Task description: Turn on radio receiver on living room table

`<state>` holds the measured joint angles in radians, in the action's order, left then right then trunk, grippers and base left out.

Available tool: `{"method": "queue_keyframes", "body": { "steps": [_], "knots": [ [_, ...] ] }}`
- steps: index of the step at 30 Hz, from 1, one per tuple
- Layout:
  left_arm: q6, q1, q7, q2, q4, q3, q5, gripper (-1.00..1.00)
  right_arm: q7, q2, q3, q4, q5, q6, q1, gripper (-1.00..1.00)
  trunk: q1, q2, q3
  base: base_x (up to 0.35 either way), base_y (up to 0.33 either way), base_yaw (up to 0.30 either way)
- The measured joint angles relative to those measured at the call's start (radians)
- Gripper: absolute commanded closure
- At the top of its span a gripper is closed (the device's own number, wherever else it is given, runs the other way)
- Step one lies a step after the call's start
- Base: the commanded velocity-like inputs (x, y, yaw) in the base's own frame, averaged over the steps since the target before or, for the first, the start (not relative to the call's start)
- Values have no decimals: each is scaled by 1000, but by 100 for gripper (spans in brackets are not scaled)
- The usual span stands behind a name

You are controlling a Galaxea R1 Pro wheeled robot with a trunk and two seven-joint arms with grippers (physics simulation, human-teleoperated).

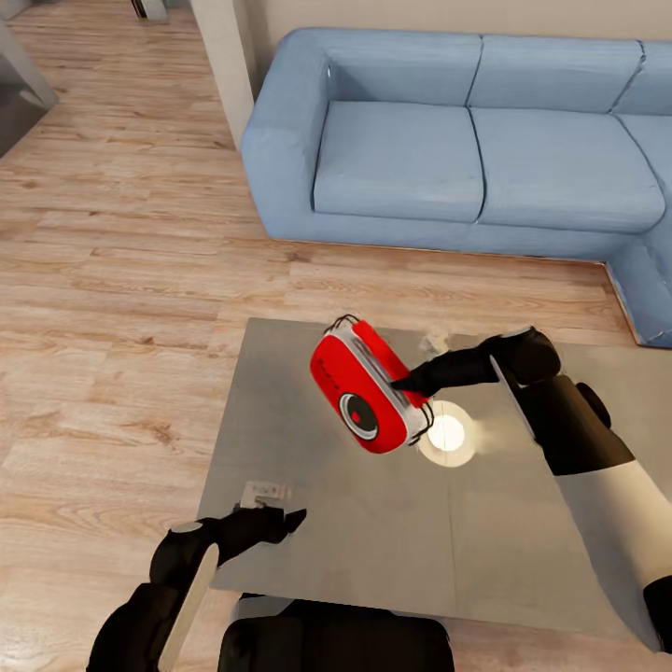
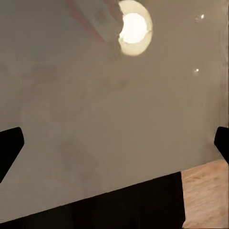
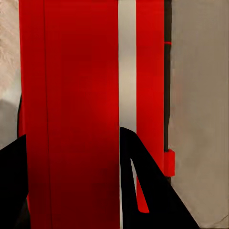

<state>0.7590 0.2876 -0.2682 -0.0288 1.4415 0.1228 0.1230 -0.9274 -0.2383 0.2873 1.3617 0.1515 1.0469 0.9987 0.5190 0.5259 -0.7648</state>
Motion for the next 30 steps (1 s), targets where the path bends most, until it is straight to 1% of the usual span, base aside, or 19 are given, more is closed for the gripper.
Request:
{"method": "queue_keyframes", "body": {
  "steps": [3,4,8,10,13,16,18,20,24,27,30],
  "knots": [
    [2,16,-52,0,1,0,1,-100,-9,-6,1,-2,5,0,-45,100,0,0,0,0,0,0],
    [1,18,-57,0,1,0,1,-100,-9,-8,0,-1,12,-4,-49,100,0,0,0,0,0,0],
    [5,32,-74,-1,17,0,10,-100,-9,-15,0,0,14,-4,-61,100,0,0,0,0,0,0],
    [22,48,-96,-5,33,0,35,-100,-1,-17,0,0,18,-4,-64,100,0,0,0,0,0,0],
    [56,72,-113,-7,40,0,57,-100,21,-18,0,0,18,-3,-66,100,0,0,0,0,0,0],
    [74,84,-120,-8,42,-1,66,-100,45,-18,-1,0,31,-7,-66,100,0,0,0,0,0,0],
    [77,87,-121,-8,43,-1,67,-100,50,-18,0,-2,23,-2,-66,100,0,0,0,0,0,0],
    [79,89,-122,-9,43,-1,68,-100,56,-18,0,-5,27,-4,-66,100,0,0,0,0,0,0],
    [81,89,-122,-9,43,-1,69,-100,59,-18,0,-6,29,-2,-66,100,0,0,0,0,0,0],
    [82,90,-123,-11,44,-2,70,-100,60,-18,-1,-7,41,-5,-66,100,0,0,0,0,0,0],
    [83,89,-123,-17,46,-2,70,-100,60,-18,0,-7,37,-2,-66,100,0,0,0,0,0,0]
  ]
}}
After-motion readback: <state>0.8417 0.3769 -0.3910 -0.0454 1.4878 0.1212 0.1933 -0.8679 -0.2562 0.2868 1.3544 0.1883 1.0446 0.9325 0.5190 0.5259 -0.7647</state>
